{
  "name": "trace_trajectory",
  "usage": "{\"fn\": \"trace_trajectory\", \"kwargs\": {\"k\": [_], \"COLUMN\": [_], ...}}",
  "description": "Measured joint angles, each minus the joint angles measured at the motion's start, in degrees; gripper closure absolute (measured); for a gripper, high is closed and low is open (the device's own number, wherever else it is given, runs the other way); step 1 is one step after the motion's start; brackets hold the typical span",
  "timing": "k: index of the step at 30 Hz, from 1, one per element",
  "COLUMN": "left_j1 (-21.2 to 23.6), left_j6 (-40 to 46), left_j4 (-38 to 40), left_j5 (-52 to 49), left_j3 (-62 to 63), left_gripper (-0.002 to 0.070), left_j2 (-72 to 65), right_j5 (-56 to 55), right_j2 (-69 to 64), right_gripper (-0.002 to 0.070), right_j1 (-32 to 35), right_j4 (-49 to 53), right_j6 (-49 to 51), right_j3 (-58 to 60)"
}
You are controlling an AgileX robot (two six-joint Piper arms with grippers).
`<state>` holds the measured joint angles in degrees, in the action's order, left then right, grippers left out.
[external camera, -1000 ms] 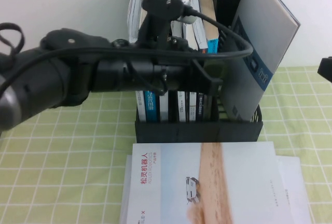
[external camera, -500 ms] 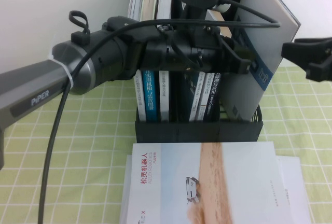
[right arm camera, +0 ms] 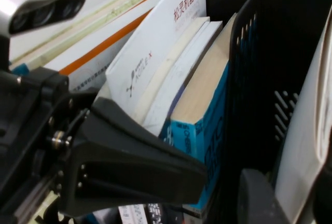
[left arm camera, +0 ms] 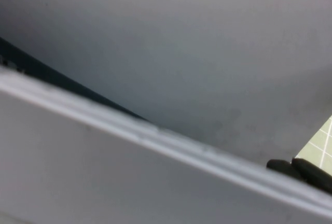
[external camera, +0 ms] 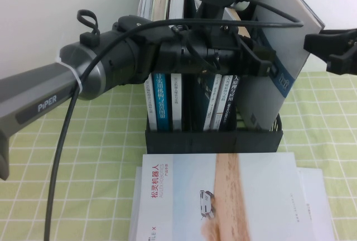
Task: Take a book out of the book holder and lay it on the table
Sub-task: Hold the bookshelf, then pick up the right side book from the book shelf
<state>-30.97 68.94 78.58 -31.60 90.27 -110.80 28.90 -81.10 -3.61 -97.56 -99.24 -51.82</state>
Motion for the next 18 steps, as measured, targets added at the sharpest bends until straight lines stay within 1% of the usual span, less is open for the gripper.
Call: {"fn": "trace_trajectory", "kwargs": {"k": [9,18], "left_j1": [0.0,0.0], "left_j6": [0.1,0.1], "left_j4": [0.0,0.0], "left_j5": [0.5,0.5], "left_j3": [0.2,0.4], "left_gripper": [0.0678,0.0678], "left_j2": [-0.1,-0.1], "right_j5": [-2.6,-0.3], "right_j2": [-0.7,-8.1], "right_gripper": [0.0433,0.0433], "right_j1": [0.0,0.0], "right_j4": [-0.1,-0.1], "right_j6": [-1.4,-2.5], "right_j3": [-0.1,-0.5]}}
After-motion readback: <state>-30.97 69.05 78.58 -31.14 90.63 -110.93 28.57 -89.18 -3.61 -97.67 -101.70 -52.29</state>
